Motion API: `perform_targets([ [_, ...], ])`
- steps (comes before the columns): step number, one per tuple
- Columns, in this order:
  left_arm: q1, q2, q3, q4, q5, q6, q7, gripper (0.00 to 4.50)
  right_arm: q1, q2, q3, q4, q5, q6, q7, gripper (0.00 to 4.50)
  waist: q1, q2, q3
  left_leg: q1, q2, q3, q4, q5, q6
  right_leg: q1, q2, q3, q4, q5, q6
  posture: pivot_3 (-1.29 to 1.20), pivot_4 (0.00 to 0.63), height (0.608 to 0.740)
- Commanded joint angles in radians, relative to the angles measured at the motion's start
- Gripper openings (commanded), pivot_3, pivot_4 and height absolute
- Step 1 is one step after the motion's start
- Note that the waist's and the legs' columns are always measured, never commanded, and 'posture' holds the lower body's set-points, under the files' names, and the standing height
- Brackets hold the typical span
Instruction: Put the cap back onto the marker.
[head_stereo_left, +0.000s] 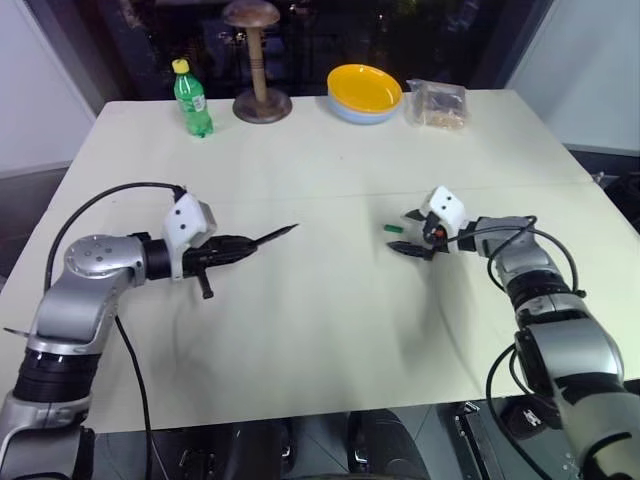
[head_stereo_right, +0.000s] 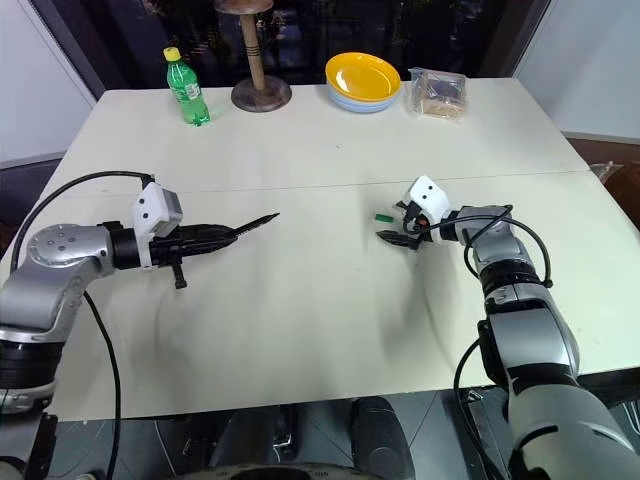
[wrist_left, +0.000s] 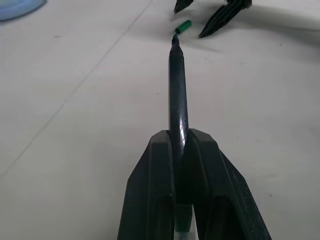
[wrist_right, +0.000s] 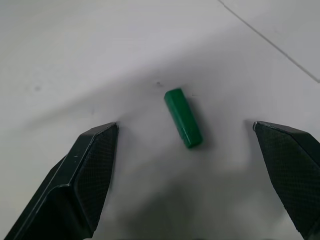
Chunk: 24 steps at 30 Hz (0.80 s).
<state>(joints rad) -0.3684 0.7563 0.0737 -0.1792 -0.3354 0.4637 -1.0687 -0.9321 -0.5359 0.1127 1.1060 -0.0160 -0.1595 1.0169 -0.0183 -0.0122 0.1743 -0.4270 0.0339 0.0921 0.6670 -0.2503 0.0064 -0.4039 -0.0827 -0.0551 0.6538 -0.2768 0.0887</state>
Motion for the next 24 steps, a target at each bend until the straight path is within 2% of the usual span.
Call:
perform_targets([
  [1, -0.005, 0.022, 0.030, -0.039, -0.024, 0.006, 0.014, 0.02, -0.035, 0.011, -0.010, 0.024, -0.013, -0.027, -0.010, 4.50, -0.001, 0.000, 0.000, 0.000, 0.000, 0.000, 0.000, 0.000, 0.000, 0.000, 0.000, 0.000, 0.000, 0.000, 0.000, 0.00, 0.150, 0.740],
  [10, 0.004, 0.042, 0.028, -0.051, -0.035, 0.003, 0.031, 0.02, -0.043, 0.025, -0.008, 0.081, -0.042, -0.046, -0.036, 4.50, -0.002, 0.000, 0.000, 0.001, 0.000, 0.000, 0.000, 0.000, 0.000, 0.000, 0.000, 0.000, 0.000, 0.000, 0.000, 0.00, 0.150, 0.740],
  [13, 0.009, 0.048, 0.033, -0.055, -0.039, 0.001, 0.039, 0.00, -0.046, 0.025, -0.005, 0.092, -0.050, -0.053, -0.042, 3.64, -0.002, 0.000, 0.000, 0.001, 0.000, 0.000, 0.000, 0.000, -0.001, 0.001, 0.000, 0.000, 0.000, 0.000, 0.000, 0.00, 0.150, 0.740],
  [20, 0.026, 0.063, 0.049, -0.075, -0.048, -0.001, 0.051, 0.00, -0.054, 0.035, -0.004, 0.117, -0.071, -0.061, -0.057, 0.20, 0.000, 0.000, 0.000, 0.001, 0.000, 0.000, 0.000, 0.001, -0.001, 0.001, -0.001, 0.000, 0.001, 0.000, 0.000, 0.00, 0.150, 0.740],
  [24, 0.036, 0.069, 0.058, -0.087, -0.054, 0.000, 0.057, 0.00, -0.058, 0.039, -0.004, 0.121, -0.079, -0.062, -0.055, 0.08, 0.000, 0.000, 0.000, 0.001, 0.000, 0.000, 0.000, 0.001, -0.001, 0.001, -0.001, 0.000, 0.001, 0.000, 0.000, 0.00, 0.150, 0.740],
])
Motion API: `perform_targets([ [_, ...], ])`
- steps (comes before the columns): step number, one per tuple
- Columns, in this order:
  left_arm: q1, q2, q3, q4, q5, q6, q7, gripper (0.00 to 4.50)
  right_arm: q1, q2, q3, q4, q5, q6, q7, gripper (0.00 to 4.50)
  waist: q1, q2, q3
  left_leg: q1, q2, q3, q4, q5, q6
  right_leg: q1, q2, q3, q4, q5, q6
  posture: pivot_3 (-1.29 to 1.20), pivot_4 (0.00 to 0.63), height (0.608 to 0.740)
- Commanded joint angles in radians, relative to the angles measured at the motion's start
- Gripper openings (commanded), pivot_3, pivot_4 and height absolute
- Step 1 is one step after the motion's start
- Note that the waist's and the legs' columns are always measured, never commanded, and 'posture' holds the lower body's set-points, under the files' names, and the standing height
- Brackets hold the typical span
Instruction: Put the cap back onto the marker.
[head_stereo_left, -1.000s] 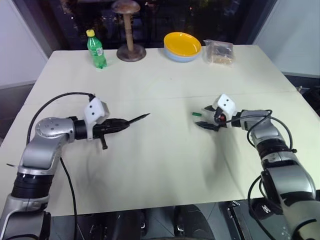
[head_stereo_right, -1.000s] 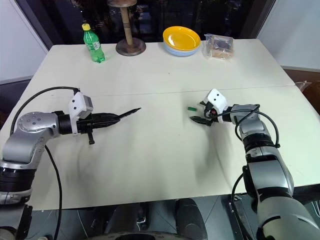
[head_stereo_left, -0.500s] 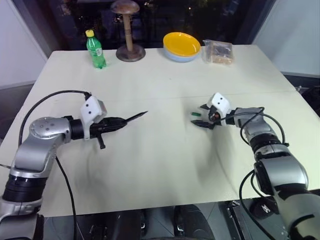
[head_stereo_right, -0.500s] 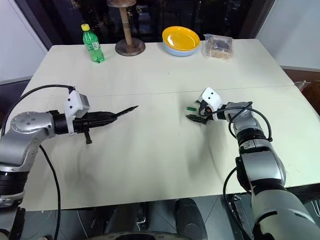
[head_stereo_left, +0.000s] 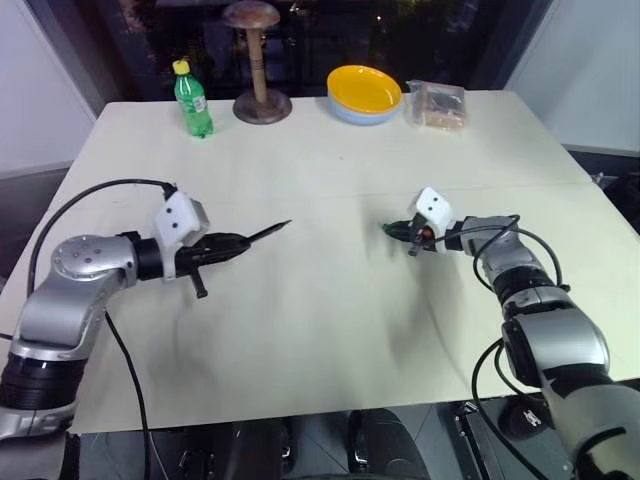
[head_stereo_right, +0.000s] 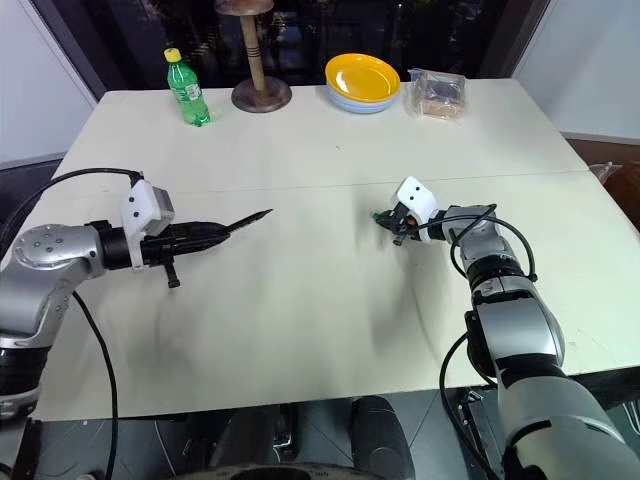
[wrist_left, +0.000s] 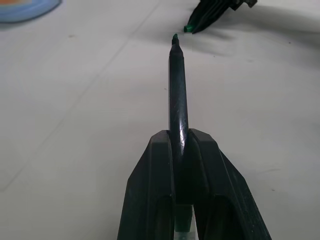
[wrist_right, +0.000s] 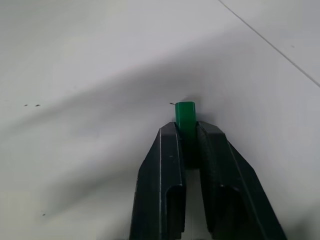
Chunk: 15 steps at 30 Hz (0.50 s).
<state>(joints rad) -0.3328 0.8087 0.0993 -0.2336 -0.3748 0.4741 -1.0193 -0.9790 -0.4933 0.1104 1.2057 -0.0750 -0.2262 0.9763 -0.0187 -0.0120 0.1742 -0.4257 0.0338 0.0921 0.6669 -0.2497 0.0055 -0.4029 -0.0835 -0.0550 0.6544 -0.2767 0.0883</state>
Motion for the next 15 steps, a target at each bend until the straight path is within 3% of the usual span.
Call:
perform_targets([
  [1, 0.001, 0.017, 0.033, -0.033, -0.014, -0.011, 0.009, 0.00, -0.012, -0.003, -0.002, 0.022, -0.021, 0.004, -0.014, 0.08, 0.001, 0.000, 0.000, 0.000, 0.000, 0.000, 0.000, 0.000, 0.000, 0.000, 0.000, 0.000, 0.000, 0.000, 0.000, 0.00, 0.150, 0.740],
  [8, -0.044, 0.006, -0.019, 0.031, 0.003, -0.062, -0.027, 0.00, 0.025, -0.037, 0.020, -0.155, -0.026, -0.050, 0.055, 0.08, 0.004, 0.001, 0.000, 0.000, 0.000, 0.000, 0.000, 0.000, 0.000, 0.000, 0.000, 0.000, 0.000, 0.000, 0.000, 0.00, 0.150, 0.740],
  [15, -0.220, -0.041, -0.177, 0.241, 0.106, -0.254, -0.142, 0.00, 0.213, -0.130, 0.036, -0.801, 0.007, 0.154, 0.155, 0.08, 0.008, 0.003, 0.002, -0.001, 0.000, 0.001, 0.000, 0.000, 0.000, -0.001, 0.000, 0.000, 0.000, 0.000, 0.000, 0.00, 0.150, 0.740],
])
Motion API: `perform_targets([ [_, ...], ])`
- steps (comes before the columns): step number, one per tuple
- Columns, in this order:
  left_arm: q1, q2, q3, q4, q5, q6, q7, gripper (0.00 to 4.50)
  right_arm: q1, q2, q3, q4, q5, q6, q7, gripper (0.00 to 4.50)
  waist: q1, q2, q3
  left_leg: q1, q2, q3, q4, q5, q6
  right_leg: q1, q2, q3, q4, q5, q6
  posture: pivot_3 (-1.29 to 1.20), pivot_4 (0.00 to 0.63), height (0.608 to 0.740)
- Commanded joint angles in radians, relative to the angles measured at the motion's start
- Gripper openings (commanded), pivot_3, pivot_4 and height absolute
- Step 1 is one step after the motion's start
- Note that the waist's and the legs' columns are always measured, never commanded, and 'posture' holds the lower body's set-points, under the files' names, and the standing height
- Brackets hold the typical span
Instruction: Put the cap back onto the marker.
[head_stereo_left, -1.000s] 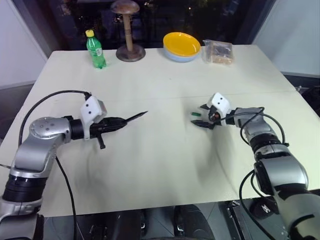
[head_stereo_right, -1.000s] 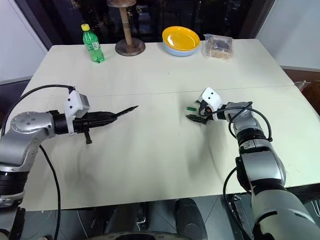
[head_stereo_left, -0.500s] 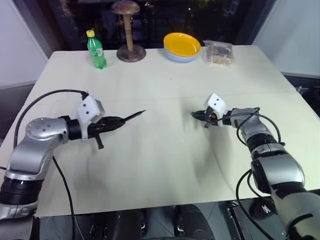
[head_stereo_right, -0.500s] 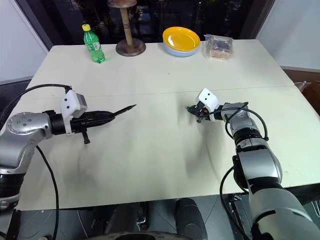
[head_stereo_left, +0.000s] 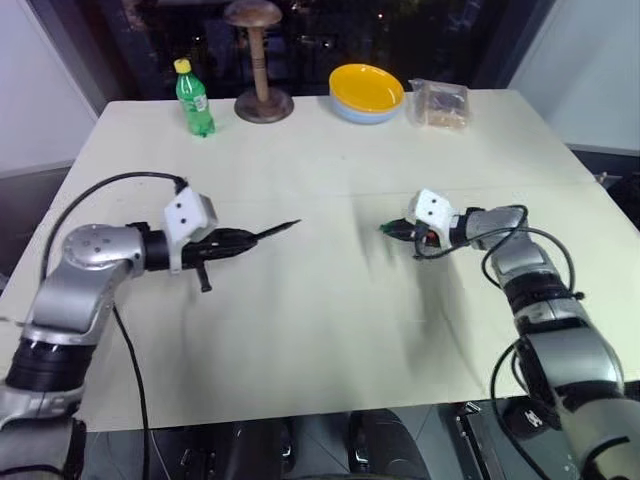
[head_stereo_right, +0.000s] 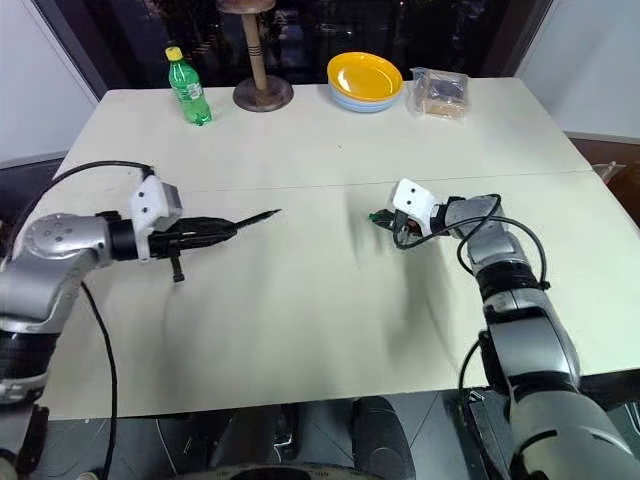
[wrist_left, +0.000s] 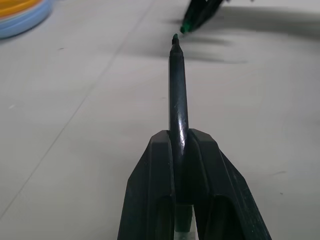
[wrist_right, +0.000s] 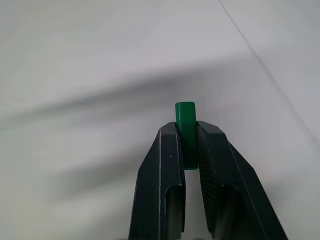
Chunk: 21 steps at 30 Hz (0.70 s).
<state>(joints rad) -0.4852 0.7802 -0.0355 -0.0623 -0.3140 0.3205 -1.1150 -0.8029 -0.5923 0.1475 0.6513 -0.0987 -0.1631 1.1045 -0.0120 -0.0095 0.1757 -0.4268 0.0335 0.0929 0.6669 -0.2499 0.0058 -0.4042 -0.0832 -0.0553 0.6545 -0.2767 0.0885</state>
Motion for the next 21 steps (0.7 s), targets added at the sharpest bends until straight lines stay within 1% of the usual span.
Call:
perform_targets([
  [1, -0.095, -0.022, -0.062, 0.107, 0.064, -0.139, -0.062, 0.00, 0.061, -0.040, 0.000, -0.330, 0.035, 0.135, 0.031, 0.08, 0.001, 0.000, 0.000, 0.000, 0.000, 0.000, 0.000, 0.000, 0.000, 0.000, 0.000, 0.000, 0.000, 0.000, 0.000, 0.00, 0.150, 0.740],
  [4, -0.173, -0.054, -0.113, 0.217, 0.108, -0.239, -0.115, 0.00, 0.121, -0.056, 0.006, -0.555, 0.050, 0.266, 0.036, 0.08, 0.000, 0.000, 0.000, 0.000, 0.000, 0.000, 0.000, 0.000, 0.000, -0.001, 0.001, 0.000, 0.000, 0.000, 0.000, 0.00, 0.150, 0.740],
  [8, -0.245, -0.094, -0.148, 0.332, 0.140, -0.326, -0.161, 0.00, 0.136, -0.059, 0.019, -0.693, 0.056, 0.377, 0.023, 0.08, 0.000, 0.000, 0.000, 0.000, 0.000, 0.002, 0.000, -0.002, 0.003, -0.001, 0.001, 0.000, 0.000, 0.000, 0.000, 0.00, 0.150, 0.740],
  [9, -0.257, -0.102, -0.153, 0.353, 0.147, -0.343, -0.167, 0.00, 0.136, -0.059, 0.020, -0.711, 0.059, 0.397, 0.020, 0.08, 0.001, 0.000, 0.000, 0.000, 0.000, 0.002, 0.000, -0.004, 0.006, -0.001, 0.001, 0.000, 0.000, 0.000, 0.000, 0.00, 0.150, 0.740],
  [13, -0.292, -0.134, -0.163, 0.404, 0.163, -0.385, -0.184, 0.00, 0.137, -0.059, 0.032, -0.749, 0.062, 0.438, 0.007, 0.08, 0.002, 0.000, 0.000, -0.001, 0.000, 0.002, 0.001, -0.004, 0.007, -0.001, 0.001, 0.000, 0.000, 0.000, 0.000, 0.00, 0.150, 0.740],
  [21, -0.299, -0.148, -0.155, 0.409, 0.175, -0.408, -0.187, 0.00, 0.142, -0.057, 0.053, -0.783, 0.080, 0.476, 0.005, 0.08, 0.001, 0.000, 0.000, -0.001, 0.000, 0.002, 0.001, -0.004, 0.007, -0.001, 0.001, 0.000, 0.000, 0.000, 0.000, 0.00, 0.150, 0.740],
])
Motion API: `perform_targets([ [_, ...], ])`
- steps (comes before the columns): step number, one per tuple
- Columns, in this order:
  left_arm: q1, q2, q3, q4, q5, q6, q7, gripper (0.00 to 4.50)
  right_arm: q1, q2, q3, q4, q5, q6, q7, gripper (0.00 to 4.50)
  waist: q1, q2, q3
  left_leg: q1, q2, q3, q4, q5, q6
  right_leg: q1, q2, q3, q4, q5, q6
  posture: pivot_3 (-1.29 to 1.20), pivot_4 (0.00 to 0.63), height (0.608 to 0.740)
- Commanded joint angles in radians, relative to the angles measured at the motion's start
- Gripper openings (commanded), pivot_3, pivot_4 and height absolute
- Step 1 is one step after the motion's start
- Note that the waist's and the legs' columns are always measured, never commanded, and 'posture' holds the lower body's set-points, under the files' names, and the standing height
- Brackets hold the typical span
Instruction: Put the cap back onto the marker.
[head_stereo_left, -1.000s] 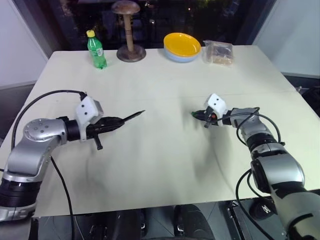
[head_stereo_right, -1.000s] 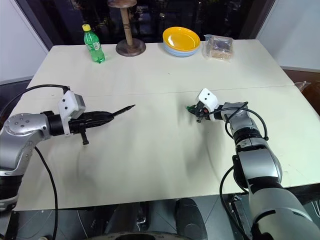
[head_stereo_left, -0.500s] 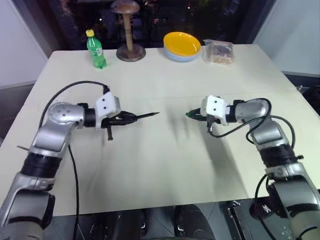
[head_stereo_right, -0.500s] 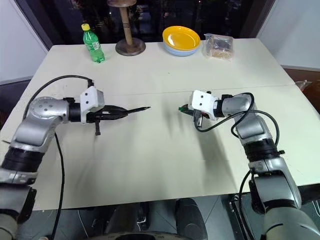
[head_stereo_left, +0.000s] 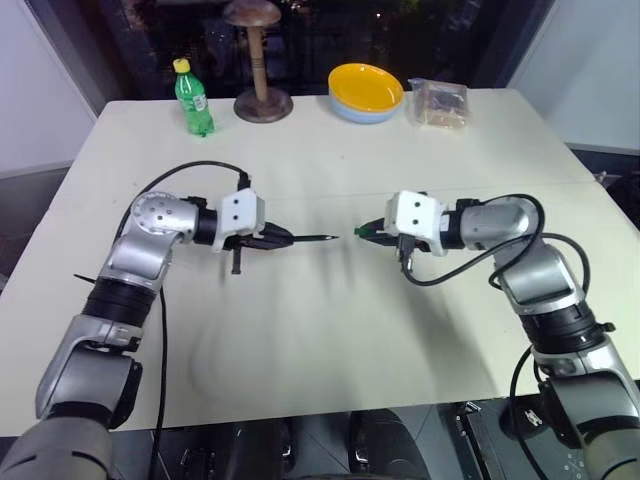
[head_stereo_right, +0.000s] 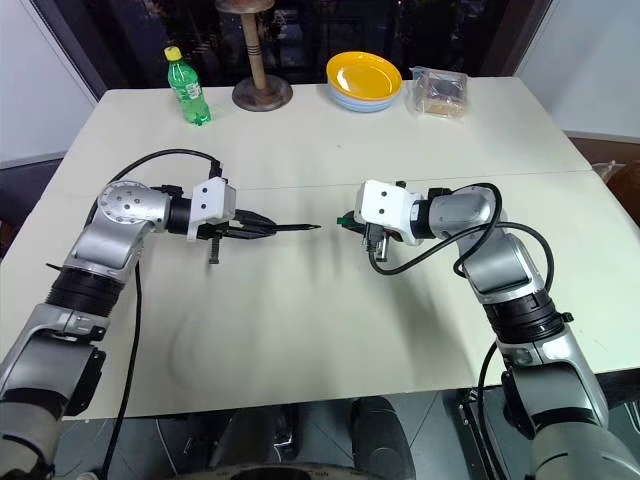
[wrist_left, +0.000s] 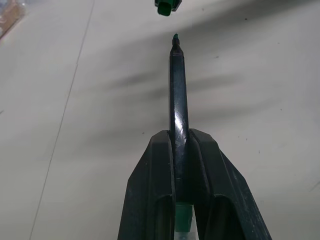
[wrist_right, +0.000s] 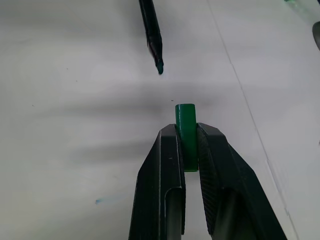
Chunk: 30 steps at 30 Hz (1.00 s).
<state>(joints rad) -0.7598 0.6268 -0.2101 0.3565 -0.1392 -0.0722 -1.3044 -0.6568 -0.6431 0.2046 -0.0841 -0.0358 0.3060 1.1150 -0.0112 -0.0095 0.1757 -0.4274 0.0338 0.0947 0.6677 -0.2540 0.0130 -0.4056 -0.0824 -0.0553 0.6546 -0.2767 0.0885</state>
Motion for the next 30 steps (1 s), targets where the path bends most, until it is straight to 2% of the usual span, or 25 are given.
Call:
perform_targets([
  [1, -0.023, 0.004, 0.021, -0.015, 0.000, -0.015, 0.004, 0.00, -0.006, -0.003, 0.001, -0.050, 0.019, 0.011, -0.008, 0.08, 0.000, 0.000, 0.000, 0.000, 0.000, 0.000, 0.000, 0.000, 0.000, 0.000, 0.000, 0.000, 0.000, 0.000, 0.000, 0.00, 0.150, 0.740],
  [30, -0.008, 0.004, 0.024, -0.071, -0.010, 0.020, 0.016, 0.00, -0.043, 0.007, 0.032, -0.040, 0.035, 0.017, -0.037, 0.08, 0.000, 0.000, 0.000, 0.000, 0.000, 0.000, 0.000, 0.000, 0.000, 0.000, 0.000, 0.000, 0.000, 0.000, 0.000, 0.00, 0.150, 0.740],
])
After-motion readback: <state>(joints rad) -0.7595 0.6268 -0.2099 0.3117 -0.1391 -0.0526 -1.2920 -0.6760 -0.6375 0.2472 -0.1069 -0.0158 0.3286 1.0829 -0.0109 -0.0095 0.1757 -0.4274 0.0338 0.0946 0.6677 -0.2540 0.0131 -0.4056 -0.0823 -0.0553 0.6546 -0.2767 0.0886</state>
